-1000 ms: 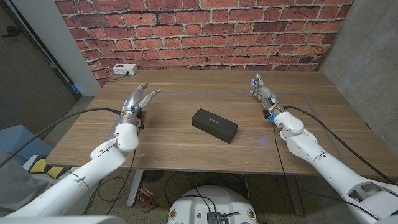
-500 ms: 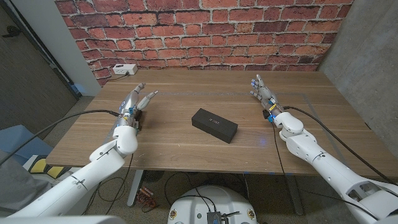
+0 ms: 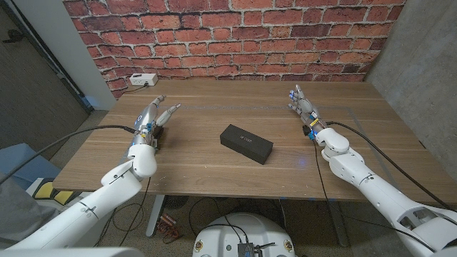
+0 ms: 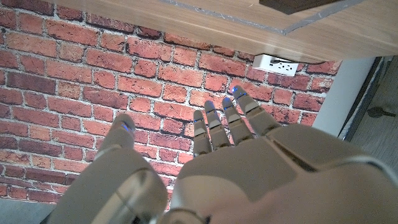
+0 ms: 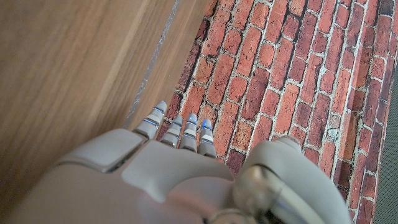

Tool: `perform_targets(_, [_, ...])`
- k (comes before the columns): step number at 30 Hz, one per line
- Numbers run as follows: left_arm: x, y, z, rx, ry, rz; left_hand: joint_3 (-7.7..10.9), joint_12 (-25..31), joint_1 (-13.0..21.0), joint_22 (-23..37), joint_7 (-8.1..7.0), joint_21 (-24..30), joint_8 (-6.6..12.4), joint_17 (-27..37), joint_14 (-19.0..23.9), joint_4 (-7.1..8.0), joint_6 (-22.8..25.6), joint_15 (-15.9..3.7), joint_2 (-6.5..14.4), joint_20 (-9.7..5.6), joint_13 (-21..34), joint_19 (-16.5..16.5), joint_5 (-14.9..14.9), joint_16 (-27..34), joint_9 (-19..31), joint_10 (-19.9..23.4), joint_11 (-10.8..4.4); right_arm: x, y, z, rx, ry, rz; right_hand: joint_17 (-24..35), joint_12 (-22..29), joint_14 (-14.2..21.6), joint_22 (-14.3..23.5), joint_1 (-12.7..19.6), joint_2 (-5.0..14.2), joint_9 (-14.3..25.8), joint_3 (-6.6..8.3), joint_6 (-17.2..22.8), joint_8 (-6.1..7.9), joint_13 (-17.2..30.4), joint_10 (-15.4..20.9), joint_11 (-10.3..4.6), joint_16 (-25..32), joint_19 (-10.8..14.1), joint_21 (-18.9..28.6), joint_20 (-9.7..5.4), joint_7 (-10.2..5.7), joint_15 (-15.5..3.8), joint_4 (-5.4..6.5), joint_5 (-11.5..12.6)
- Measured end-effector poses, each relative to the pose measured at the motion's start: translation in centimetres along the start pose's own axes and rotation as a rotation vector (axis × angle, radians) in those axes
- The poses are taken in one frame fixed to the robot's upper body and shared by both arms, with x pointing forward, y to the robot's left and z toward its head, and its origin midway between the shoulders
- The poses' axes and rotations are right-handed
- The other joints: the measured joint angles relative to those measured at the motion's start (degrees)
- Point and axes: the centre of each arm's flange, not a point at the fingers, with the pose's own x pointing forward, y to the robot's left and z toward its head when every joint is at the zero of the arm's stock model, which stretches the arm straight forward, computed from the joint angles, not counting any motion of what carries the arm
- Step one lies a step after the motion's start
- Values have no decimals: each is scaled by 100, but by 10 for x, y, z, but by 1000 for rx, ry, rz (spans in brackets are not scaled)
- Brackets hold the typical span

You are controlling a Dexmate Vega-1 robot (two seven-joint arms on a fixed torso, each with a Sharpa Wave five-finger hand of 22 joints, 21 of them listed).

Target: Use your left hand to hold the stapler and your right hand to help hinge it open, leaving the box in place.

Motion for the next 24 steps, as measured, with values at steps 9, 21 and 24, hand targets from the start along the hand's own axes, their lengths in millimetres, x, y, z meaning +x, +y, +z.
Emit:
perform_targets(9, [-2, 1, 4, 54, 5, -12, 0, -23, 117, 16, -7, 97, -21, -1, 79, 0, -7, 6, 72, -76, 27, 346, 0, 0, 0, -30, 30, -1, -2, 0, 2, 0, 0, 0, 0, 33, 0, 0, 0, 0, 16, 0, 0, 1, 0, 0, 0, 0, 0, 0, 0, 33, -16, 0])
perform_targets(21, [-8, 3, 3, 105, 12, 18, 0, 117, 226, 63, 35, 318, 29, 28, 808, 0, 330, -13, 107, -51, 66, 953, 0, 178, 29, 387, -31, -5, -1, -2, 3, 4, 4, -26, -23, 32, 0, 0, 0, -1, 15, 0, 0, 1, -1, 0, 0, 0, 0, -1, 0, 33, -15, 0])
perform_targets(24, [-10, 3, 3, 113, 9, 38, -23, 195, 226, 107, 37, 530, 95, 30, 1298, 23, 618, -25, 107, -183, 84, 1492, 0, 293, 28, 653, -31, -6, -1, -2, 1, 7, 5, -26, -23, 32, 0, 1, 1, -1, 15, 0, 0, 1, -34, -29, 0, 0, 0, -1, 0, 33, -15, 0])
